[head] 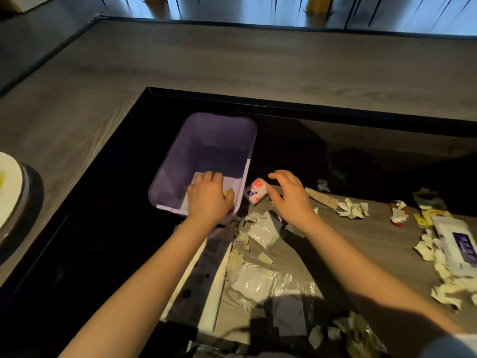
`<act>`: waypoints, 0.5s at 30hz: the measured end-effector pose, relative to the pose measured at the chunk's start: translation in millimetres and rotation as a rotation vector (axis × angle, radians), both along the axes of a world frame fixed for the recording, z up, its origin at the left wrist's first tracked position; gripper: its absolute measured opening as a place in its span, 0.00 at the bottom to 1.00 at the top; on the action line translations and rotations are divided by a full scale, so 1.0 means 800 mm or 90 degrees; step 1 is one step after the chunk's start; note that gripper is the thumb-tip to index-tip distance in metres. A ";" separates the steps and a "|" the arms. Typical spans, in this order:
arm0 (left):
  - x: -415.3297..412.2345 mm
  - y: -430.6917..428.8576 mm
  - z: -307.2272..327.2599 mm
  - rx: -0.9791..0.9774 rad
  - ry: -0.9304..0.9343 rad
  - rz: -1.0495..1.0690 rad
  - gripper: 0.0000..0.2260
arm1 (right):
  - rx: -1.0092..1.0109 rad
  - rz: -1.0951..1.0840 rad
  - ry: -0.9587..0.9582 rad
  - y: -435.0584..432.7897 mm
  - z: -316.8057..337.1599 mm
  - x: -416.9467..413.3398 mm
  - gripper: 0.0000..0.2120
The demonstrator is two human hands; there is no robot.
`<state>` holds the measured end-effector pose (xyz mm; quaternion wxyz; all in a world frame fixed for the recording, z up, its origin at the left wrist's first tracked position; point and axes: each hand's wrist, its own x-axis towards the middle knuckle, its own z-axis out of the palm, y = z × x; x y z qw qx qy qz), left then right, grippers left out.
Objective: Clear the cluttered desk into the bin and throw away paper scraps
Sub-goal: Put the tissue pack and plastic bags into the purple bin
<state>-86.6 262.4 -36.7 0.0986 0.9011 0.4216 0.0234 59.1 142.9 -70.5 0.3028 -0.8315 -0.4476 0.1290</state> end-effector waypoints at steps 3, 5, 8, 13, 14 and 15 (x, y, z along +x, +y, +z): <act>-0.015 -0.046 0.007 0.023 -0.109 -0.079 0.16 | -0.025 0.016 0.016 -0.041 -0.012 -0.007 0.17; -0.027 -0.073 -0.001 0.061 -0.149 -0.165 0.14 | -0.054 0.029 0.026 -0.070 -0.018 -0.015 0.17; -0.044 -0.105 -0.025 0.009 -0.156 -0.259 0.16 | -0.105 0.047 0.056 -0.110 -0.024 -0.032 0.15; -0.056 -0.134 -0.071 -0.128 -0.004 -0.316 0.21 | -0.233 0.059 0.066 -0.168 -0.039 -0.066 0.18; -0.056 -0.134 -0.078 -0.136 0.046 -0.330 0.23 | -0.276 0.070 0.040 -0.175 -0.043 -0.072 0.21; -0.054 -0.134 -0.083 -0.141 0.102 -0.341 0.25 | -0.322 0.081 0.016 -0.181 -0.046 -0.077 0.25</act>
